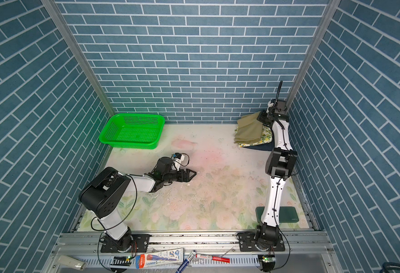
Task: Fold and stack skirts
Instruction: Place the skirt among several skirts.
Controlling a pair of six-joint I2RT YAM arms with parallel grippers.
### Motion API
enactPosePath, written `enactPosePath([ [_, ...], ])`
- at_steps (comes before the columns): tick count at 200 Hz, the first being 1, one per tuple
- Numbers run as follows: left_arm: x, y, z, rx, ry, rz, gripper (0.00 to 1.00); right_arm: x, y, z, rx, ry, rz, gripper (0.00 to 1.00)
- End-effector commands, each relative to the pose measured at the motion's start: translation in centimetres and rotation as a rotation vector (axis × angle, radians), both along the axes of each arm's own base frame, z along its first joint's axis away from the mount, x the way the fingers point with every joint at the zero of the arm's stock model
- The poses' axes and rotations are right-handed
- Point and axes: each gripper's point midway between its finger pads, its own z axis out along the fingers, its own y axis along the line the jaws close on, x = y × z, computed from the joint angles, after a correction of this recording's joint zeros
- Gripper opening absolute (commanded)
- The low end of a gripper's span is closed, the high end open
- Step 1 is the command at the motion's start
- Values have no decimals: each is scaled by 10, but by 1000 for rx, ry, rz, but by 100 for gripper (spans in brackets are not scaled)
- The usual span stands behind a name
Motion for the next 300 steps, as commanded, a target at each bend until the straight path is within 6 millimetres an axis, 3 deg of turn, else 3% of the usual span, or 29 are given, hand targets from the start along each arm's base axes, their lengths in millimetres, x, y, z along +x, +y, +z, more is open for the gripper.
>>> enactPosePath([
  [1, 0, -4, -4, 8, 11, -15, 96, 5, -6, 20, -49, -72, 39, 0],
  [68, -1, -2, -4, 21, 9, -14, 95, 8, -28, 21, -153, -113, 28, 0],
  [138, -1, -1, -9, 33, 16, -11, 95, 13, -45, 3, -232, -114, 11, 0],
  [147, 0, -1, -8, 33, 14, -9, 95, 13, -51, 1, -249, -116, -11, 13],
  [169, 0, 0, -6, 37, 7, -3, 95, 10, -55, 2, -294, -142, -39, 59],
  [192, 5, 3, -2, 48, -14, 23, 96, 3, -59, 8, -328, -188, -89, 85],
  [233, 17, 7, 19, 51, -91, 93, 97, -13, -59, 28, -389, -265, -202, 95],
  [237, 18, 7, 20, 57, -99, 103, 97, -14, -59, 23, -401, -265, -210, 95],
  [239, 19, 8, 20, 60, -103, 109, 97, -17, -59, 36, -409, -286, -223, 95],
  [243, 20, 9, 22, 64, -112, 119, 97, -20, -59, 43, -424, -306, -242, 95],
  [268, 27, 17, 34, 111, -171, 184, 98, -39, -57, 62, -483, -371, -338, 96],
  [300, 34, 34, 65, 165, -273, 280, 99, -62, -35, 69, -489, -430, -331, 95],
])
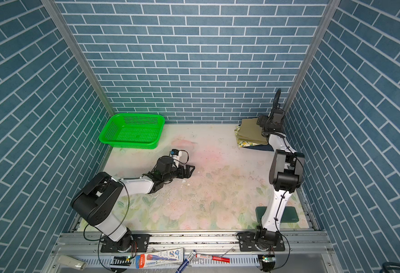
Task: Fold and stack skirts
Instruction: Place the skirt among several skirts, then reset both arms
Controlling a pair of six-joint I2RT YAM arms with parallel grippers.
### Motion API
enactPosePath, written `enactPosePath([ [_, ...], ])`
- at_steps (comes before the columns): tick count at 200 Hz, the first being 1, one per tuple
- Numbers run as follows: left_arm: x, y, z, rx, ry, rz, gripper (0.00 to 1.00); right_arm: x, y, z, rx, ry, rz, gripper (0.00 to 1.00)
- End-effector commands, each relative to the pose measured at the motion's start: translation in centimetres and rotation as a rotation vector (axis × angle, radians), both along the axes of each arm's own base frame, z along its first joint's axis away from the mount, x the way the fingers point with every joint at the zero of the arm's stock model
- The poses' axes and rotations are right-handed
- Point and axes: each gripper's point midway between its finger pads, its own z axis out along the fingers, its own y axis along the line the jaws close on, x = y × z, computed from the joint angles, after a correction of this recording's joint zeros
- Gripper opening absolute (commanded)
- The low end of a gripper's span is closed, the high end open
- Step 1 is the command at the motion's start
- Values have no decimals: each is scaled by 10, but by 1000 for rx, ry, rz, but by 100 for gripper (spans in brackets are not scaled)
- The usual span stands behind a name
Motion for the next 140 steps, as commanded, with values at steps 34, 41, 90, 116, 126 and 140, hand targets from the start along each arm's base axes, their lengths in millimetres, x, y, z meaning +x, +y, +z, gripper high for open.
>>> enactPosePath([
  [34, 18, 69, 81, 209, -243, 304, 100, -55, 32, 40, -65, -196, 31, 95],
  [41, 18, 81, 96, 235, -275, 352, 100, -64, 38, 41, -69, -204, 41, 95],
  [90, -2, 156, 166, 348, -418, 647, 100, -150, 54, 60, -110, -255, 28, 95],
  [116, -9, 182, 177, 357, -439, 726, 100, -204, 43, 67, -100, -298, -32, 95],
  [126, -9, 193, 175, 372, -427, 750, 99, -222, 40, 63, -102, -298, -46, 95],
  [140, -7, 212, 165, 393, -397, 786, 100, -241, 34, 50, -105, -286, -78, 95],
])
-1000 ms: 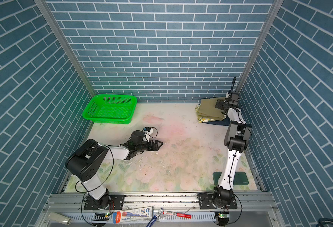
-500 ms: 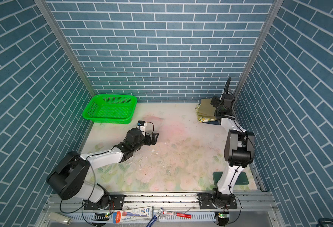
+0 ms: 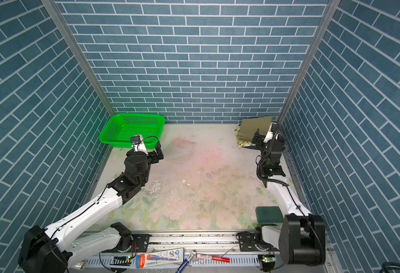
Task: Fold and stack skirts
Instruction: Reset both arms
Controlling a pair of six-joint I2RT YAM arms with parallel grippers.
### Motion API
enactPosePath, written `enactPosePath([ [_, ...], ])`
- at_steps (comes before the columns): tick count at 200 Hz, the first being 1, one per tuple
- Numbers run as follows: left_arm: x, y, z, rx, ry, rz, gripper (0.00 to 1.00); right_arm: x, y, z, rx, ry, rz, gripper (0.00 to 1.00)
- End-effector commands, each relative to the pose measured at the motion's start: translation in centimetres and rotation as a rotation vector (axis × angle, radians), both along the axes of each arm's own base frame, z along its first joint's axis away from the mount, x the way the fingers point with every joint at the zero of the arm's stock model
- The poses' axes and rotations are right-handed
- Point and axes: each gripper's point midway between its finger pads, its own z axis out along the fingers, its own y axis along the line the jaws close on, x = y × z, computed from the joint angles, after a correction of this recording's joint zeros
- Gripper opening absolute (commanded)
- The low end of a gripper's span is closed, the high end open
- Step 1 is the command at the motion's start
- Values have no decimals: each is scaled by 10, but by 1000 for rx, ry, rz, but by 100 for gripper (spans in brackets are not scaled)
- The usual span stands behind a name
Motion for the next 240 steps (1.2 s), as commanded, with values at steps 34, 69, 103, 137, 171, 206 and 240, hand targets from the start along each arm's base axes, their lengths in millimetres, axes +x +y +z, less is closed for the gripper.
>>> enactPosePath([
  [34, -3, 96, -94, 90, 260, 241, 100, -50, -26, -80, -42, 122, -134, 95],
  [69, 3, 123, -128, 61, 326, 282, 100, -47, -31, -137, -50, 247, -144, 96],
  [103, 1, 151, -146, 291, 403, 324, 100, -30, -37, -167, -6, 339, -122, 96],
  [137, 14, 148, -171, 264, 431, 257, 100, -29, -48, -179, 46, 340, -127, 96],
  [171, 22, 144, -165, 251, 354, 202, 100, -23, -46, -188, 75, 340, -92, 96],
  [206, 30, 130, -159, 212, 233, 127, 100, -25, -45, -187, 78, 313, -82, 96],
  [240, 33, 122, -177, 228, 168, 92, 100, -24, -44, -194, 80, 326, -68, 96],
])
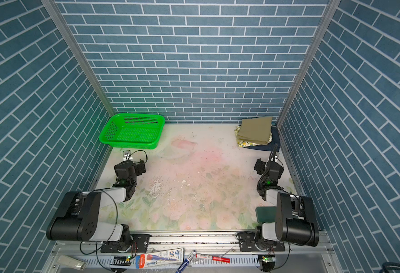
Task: Fold and stack skirts
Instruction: Reset both arms
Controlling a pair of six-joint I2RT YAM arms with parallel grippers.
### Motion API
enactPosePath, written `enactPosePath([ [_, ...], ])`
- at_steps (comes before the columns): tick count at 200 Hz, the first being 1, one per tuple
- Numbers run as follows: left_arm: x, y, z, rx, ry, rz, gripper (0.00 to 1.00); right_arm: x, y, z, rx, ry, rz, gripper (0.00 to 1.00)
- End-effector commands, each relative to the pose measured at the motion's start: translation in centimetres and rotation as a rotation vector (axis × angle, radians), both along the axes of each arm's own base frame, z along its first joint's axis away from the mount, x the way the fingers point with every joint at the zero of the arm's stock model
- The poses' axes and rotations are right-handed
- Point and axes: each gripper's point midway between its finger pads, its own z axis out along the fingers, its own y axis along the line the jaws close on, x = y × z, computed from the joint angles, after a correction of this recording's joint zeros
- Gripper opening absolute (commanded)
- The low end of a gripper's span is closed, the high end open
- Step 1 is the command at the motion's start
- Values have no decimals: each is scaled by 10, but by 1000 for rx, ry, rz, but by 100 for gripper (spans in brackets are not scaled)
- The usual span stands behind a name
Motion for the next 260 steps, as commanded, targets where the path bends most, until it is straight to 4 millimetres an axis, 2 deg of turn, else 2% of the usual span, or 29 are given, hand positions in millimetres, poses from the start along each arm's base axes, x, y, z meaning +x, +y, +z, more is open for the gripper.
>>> enactPosePath([
  [1, 10, -9, 8, 8, -104, -62, 100, 2, 2, -1, 16, -23, 15, 96],
  [12, 12, -11, 5, 0, -60, -71, 100, 3, 2, 0, 16, -25, 16, 96],
  [46, 13, -11, 6, 4, -71, -72, 100, 3, 3, 1, 11, -44, 24, 96],
  [73, 13, -11, 6, 4, -73, -73, 100, -8, 0, 3, 0, -106, -3, 95],
  [97, 13, -11, 6, 6, -73, -72, 99, -16, 13, 6, -56, -158, 27, 95],
  [113, 13, -11, 6, 7, -71, -70, 100, -16, 27, 6, -116, -160, 64, 99],
  [133, 13, -11, 6, 6, -72, -71, 99, -10, 34, 1, -124, -130, 103, 99],
  [142, 14, -11, 6, 7, -71, -71, 100, -2, 42, -13, -123, -78, 158, 99],
  [149, 14, -11, 7, 7, -73, -70, 99, 9, 47, -14, -148, -70, 169, 99],
  [156, 14, -11, 6, 7, -71, -70, 100, 10, 45, -21, -121, 16, 169, 99],
  [164, 14, -11, 6, 7, -70, -69, 100, 20, 41, -19, -107, -3, 166, 99],
  [171, 14, -11, 6, 8, -70, -69, 99, 18, 39, -23, -85, 42, 161, 99],
  [199, 14, -11, 6, 8, -70, -68, 100, 20, 34, -23, -60, 37, 155, 99],
  [260, 14, -11, 7, 10, -73, -70, 100, 20, 36, -22, -64, 27, 166, 99],
])
